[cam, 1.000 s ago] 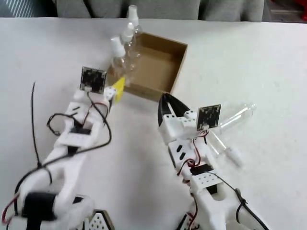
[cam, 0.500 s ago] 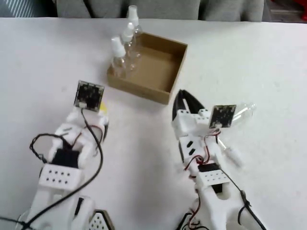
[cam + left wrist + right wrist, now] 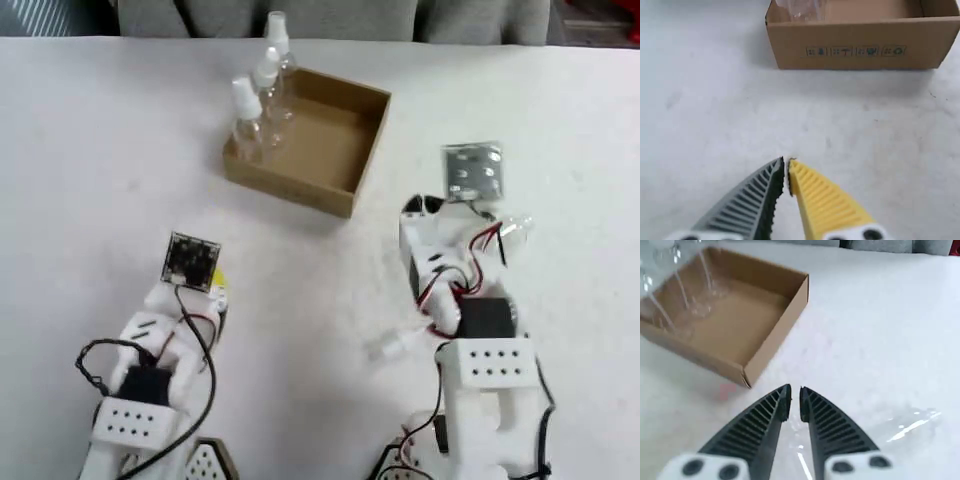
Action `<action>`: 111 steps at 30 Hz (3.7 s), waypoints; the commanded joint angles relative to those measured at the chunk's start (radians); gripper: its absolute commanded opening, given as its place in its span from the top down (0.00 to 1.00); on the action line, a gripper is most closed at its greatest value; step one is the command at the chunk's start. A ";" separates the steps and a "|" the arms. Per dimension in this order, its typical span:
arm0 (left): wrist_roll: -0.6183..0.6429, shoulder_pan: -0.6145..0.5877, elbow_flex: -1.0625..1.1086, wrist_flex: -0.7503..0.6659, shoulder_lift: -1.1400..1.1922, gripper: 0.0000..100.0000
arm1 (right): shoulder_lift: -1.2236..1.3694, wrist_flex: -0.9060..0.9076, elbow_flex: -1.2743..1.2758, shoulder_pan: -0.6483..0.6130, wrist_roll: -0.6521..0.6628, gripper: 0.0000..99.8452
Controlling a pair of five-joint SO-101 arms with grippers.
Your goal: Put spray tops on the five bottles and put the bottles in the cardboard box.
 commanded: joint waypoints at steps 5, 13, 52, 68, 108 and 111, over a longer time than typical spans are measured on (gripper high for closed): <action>-0.009 -0.004 -0.003 0.167 -0.139 0.98 | 0.245 0.262 -0.281 0.068 0.408 0.93; -0.009 -0.004 -0.003 0.167 -0.137 0.98 | 0.613 0.467 -0.519 0.113 0.580 0.83; -0.011 -0.007 -0.003 0.169 -0.137 0.98 | 1.006 0.357 -0.559 0.041 0.660 0.95; -0.011 -0.004 -0.003 0.189 -0.137 0.98 | 0.766 0.633 -0.743 0.496 0.615 0.98; -0.011 -0.002 -0.003 0.204 -0.137 0.98 | 0.673 0.974 -0.792 0.631 1.071 0.95; -0.011 -0.001 -0.003 0.204 -0.137 0.98 | 0.565 0.974 -0.674 0.591 1.119 0.92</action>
